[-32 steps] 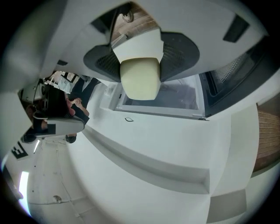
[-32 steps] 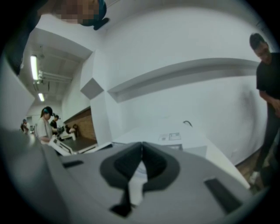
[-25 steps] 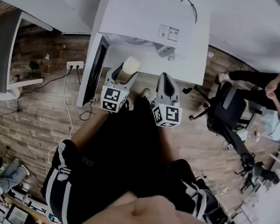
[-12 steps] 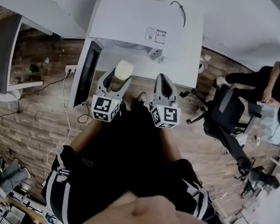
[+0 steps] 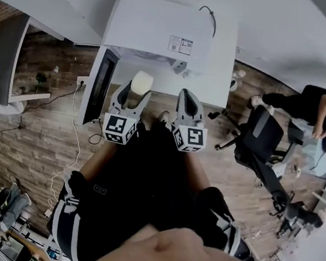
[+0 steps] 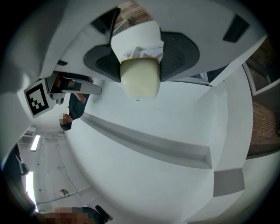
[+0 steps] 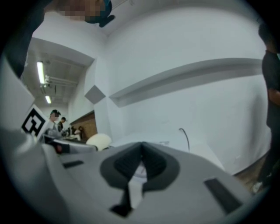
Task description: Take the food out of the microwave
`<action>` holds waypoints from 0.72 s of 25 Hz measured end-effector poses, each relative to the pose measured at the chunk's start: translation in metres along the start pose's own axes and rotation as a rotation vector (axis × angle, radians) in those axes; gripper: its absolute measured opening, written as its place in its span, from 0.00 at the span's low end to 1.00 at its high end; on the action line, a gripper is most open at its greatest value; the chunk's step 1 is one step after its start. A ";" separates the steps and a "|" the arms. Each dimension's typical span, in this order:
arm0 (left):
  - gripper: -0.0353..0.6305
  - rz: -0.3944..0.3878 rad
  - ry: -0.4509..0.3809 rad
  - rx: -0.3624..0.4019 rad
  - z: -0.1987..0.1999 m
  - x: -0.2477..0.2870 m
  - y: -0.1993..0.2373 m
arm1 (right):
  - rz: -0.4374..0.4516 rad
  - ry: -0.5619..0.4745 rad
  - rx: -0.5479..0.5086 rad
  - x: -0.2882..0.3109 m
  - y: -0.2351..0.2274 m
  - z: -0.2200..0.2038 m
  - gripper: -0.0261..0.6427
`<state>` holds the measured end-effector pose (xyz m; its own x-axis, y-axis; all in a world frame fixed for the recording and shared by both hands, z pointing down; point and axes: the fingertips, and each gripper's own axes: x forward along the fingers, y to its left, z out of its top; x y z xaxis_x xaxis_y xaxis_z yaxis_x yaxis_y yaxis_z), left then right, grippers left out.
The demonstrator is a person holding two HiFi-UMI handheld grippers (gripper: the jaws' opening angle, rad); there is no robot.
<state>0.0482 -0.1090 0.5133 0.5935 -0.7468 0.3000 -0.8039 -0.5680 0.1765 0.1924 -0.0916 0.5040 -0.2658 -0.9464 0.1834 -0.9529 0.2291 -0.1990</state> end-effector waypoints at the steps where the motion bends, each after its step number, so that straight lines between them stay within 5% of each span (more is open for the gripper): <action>1: 0.52 0.002 0.000 -0.001 0.000 0.000 0.000 | 0.003 0.002 0.001 0.000 0.001 0.000 0.08; 18: 0.52 -0.010 -0.009 -0.032 0.000 0.002 0.002 | -0.003 0.004 0.009 0.001 0.004 -0.003 0.08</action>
<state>0.0476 -0.1112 0.5144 0.6019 -0.7443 0.2893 -0.7985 -0.5643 0.2095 0.1880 -0.0906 0.5066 -0.2632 -0.9463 0.1879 -0.9524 0.2238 -0.2068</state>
